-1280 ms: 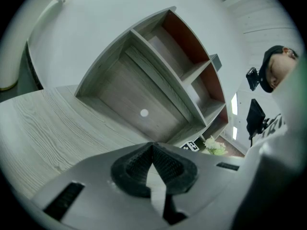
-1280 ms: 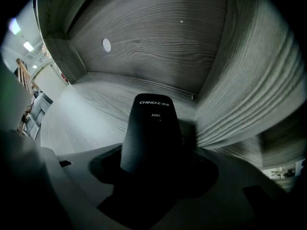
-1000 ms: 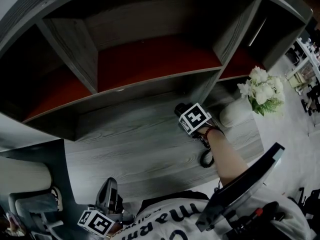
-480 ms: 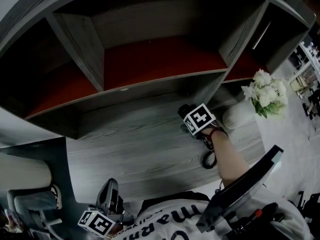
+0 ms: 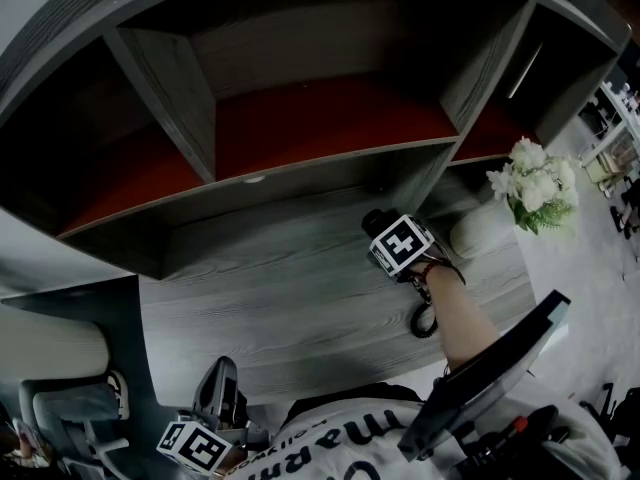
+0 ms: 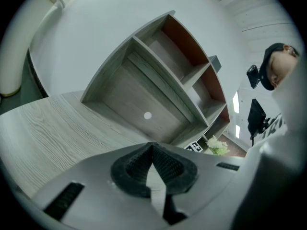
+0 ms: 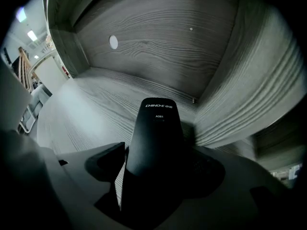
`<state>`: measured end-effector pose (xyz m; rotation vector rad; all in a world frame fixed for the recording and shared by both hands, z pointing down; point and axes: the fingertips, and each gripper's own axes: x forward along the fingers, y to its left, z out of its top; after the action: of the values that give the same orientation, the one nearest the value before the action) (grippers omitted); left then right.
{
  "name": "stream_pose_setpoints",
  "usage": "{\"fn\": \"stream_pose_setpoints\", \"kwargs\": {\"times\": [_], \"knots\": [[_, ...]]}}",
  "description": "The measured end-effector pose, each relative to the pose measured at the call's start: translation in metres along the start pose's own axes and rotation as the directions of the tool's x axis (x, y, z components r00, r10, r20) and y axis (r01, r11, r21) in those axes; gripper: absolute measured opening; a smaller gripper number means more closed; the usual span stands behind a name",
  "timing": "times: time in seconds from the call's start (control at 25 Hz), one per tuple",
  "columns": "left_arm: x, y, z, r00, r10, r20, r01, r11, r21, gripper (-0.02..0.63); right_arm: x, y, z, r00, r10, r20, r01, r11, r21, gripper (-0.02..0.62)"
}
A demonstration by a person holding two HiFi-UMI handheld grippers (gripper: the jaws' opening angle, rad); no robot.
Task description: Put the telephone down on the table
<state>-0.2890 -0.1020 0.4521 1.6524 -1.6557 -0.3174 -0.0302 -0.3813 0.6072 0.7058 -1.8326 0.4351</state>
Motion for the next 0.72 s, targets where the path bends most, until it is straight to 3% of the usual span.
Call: {"fn": "stream_pose_setpoints", "kwargs": {"times": [0.32, 0.52, 0.72], "knots": [[0.0, -0.003, 0.006, 1.0, 0.001, 0.025, -0.002, 1.0, 0.025, 0.009, -0.016, -0.002, 0.009, 0.996, -0.057, 0.065, 0.059, 0.997, -0.042, 0.353], [0.0, -0.012, 0.0, 1.0, -0.01, 0.018, 0.009, 0.999, 0.031, 0.009, -0.029, -0.007, 0.018, 0.981, -0.131, 0.146, 0.144, 0.987, -0.076, 0.353], [-0.002, -0.02, -0.002, 0.999, -0.011, 0.031, 0.01, 1.0, 0.03, 0.009, -0.037, -0.009, 0.019, 0.969, -0.159, 0.187, 0.173, 0.983, -0.065, 0.353]]}}
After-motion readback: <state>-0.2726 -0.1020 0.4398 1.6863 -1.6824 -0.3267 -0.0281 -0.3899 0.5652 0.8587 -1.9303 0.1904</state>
